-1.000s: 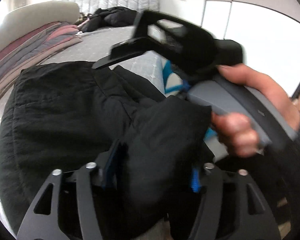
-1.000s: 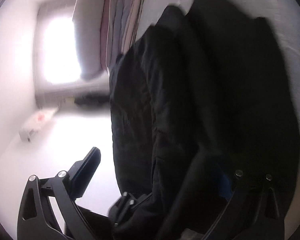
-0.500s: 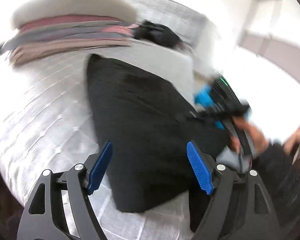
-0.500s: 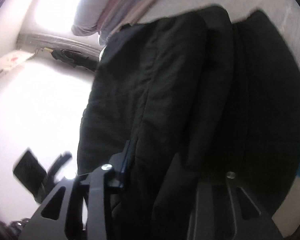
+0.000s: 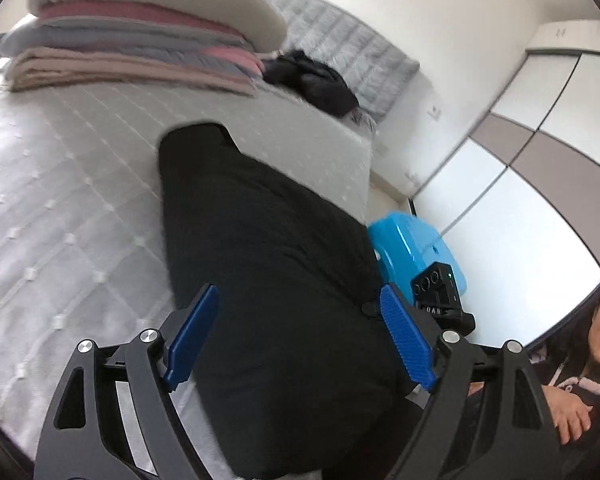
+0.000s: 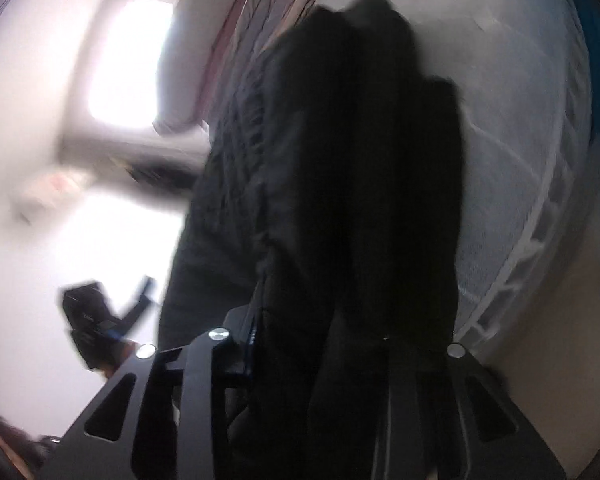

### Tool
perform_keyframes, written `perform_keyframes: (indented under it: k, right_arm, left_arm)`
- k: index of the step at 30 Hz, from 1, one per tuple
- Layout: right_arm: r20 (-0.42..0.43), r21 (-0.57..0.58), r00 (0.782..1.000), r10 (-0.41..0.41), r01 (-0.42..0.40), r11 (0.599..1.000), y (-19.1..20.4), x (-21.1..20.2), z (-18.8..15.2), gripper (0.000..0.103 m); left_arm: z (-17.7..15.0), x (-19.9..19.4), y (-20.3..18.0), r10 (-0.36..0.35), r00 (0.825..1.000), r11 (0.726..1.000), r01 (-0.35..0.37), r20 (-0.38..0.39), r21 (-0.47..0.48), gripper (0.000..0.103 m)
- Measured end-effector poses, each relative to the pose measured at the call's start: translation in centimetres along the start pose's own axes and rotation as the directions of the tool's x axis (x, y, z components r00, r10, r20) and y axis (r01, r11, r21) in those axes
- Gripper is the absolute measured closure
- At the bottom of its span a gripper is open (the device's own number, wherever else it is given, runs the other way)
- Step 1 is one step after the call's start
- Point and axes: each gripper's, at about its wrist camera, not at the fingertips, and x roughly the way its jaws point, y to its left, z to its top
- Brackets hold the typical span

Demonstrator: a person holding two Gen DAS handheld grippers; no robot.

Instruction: Fold large clothes

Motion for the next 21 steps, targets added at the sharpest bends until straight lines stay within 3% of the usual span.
perform_keyframes:
  k: [3,5,8,9,10,12,14,15,16,18,21]
  right_arm:
    - [-0.004,-0.036,1.000,-0.015,0.014,0.999,0.8,-0.4,-0.1,0.057]
    - [0.012,-0.055,0.998,-0.068,0.068,0.996,1.5,-0.7,-0.3,0.041]
    - [0.146,-0.048,0.974,-0.173,0.182,0.982,2.1,-5.3,-0.2,0.036]
    - [0.225,-0.038,0.954,-0.198,0.212,0.977,2.7,-7.2,-0.4,0.036]
    - [0.280,-0.060,0.945,-0.166,0.190,0.980,3.6,-8.5,-0.7,0.034]
    - [0.305,-0.170,0.952,-0.031,0.087,0.982,5.9,-10.1,-1.6,0.026]
    - [0.236,-0.270,0.968,0.083,-0.017,0.963,7.9,-9.5,-2.9,0.020]
    - [0.149,-0.291,0.983,0.107,-0.060,0.955,8.3,-7.9,-3.8,0.020]
    - [0.091,-0.283,0.995,0.045,-0.017,0.959,7.8,-6.2,-4.3,0.020]
    - [0.049,-0.258,0.997,-0.065,0.075,0.963,5.9,-3.9,-4.8,0.020]
    - [0.062,-0.234,0.998,-0.034,0.047,0.971,3.4,-3.8,-5.0,0.021]
  left_arm:
    - [-0.3,2.6,-0.8,-0.006,0.999,1.000,0.007,-0.053,0.017,0.024]
    - [-0.9,4.4,-1.2,0.027,0.996,0.998,-0.022,-0.089,0.057,0.021]
    - [-2.0,5.3,-1.9,0.077,0.994,0.987,-0.064,-0.083,0.147,0.018]
    - [-2.1,5.3,-2.0,0.083,0.993,0.984,-0.069,-0.081,0.164,0.017]
    - [-2.3,5.2,-2.1,0.091,0.993,0.981,-0.075,-0.079,0.176,0.017]
    - [-2.1,4.8,-2.1,0.095,0.993,0.984,-0.082,-0.075,0.157,0.017]
    - [-1.5,3.8,-1.9,0.027,0.998,0.996,-0.022,-0.051,0.086,0.017]
    - [-1.2,3.2,-1.9,-0.021,0.999,0.998,0.023,-0.033,0.061,0.017]
    - [-1.1,2.9,-2.0,-0.039,0.999,0.997,0.040,-0.023,0.059,0.017]
    - [-1.4,3.3,-2.4,-0.050,0.998,0.996,0.053,-0.045,0.078,0.017]
    - [-2.8,5.6,-2.0,-0.012,0.992,0.991,0.029,-0.125,0.129,0.017]
